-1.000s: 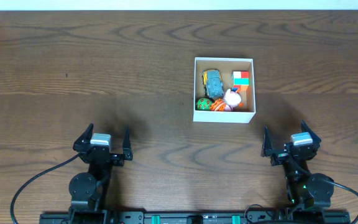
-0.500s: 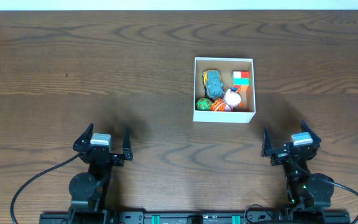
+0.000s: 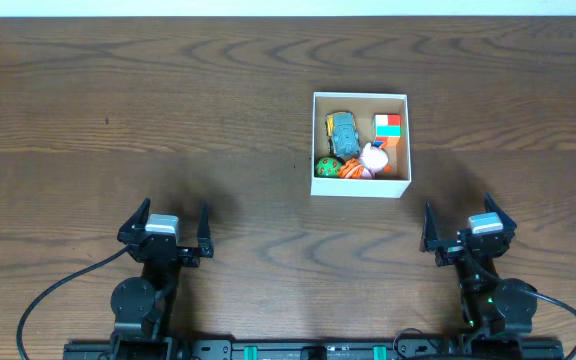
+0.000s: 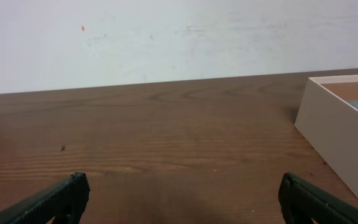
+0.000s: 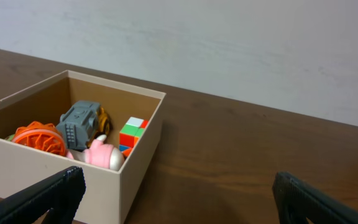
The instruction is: Pack container
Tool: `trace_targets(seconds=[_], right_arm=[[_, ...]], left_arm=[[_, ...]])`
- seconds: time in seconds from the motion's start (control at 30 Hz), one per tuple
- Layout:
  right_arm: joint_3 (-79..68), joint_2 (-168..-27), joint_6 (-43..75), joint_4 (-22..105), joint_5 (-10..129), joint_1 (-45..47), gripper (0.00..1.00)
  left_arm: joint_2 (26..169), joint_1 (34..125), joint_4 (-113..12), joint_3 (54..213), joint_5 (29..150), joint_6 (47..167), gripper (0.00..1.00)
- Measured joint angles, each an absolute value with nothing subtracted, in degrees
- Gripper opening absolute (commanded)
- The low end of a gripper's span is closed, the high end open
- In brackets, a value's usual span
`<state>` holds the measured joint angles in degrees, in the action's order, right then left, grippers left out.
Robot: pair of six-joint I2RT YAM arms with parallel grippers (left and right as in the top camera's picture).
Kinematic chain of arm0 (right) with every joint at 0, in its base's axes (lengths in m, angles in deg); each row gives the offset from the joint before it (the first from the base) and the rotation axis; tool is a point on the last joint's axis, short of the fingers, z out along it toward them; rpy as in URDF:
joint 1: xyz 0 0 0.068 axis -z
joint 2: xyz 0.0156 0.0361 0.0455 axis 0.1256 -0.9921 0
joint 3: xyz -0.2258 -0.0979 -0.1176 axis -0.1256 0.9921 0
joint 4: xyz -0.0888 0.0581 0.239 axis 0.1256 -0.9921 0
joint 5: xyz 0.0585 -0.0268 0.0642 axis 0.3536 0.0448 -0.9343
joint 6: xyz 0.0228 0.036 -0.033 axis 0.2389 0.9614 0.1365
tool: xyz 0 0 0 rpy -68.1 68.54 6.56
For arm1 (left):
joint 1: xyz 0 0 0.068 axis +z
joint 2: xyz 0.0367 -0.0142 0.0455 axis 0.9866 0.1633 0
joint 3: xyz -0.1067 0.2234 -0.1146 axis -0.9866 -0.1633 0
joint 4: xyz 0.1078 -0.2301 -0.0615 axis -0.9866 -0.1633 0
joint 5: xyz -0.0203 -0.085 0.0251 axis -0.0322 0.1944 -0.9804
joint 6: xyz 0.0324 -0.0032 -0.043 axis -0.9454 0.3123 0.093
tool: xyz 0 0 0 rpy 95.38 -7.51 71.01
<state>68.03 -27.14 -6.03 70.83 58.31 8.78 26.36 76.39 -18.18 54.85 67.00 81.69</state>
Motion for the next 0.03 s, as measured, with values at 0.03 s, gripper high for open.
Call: trace_targets(seconds=[0.03], right_arm=[[68.03, -27.14, -6.05, 70.83, 58.31, 8.78, 0.99]], left_arm=[[26.36, 76.39, -18.18, 54.85, 66.98, 81.69, 0.98]])
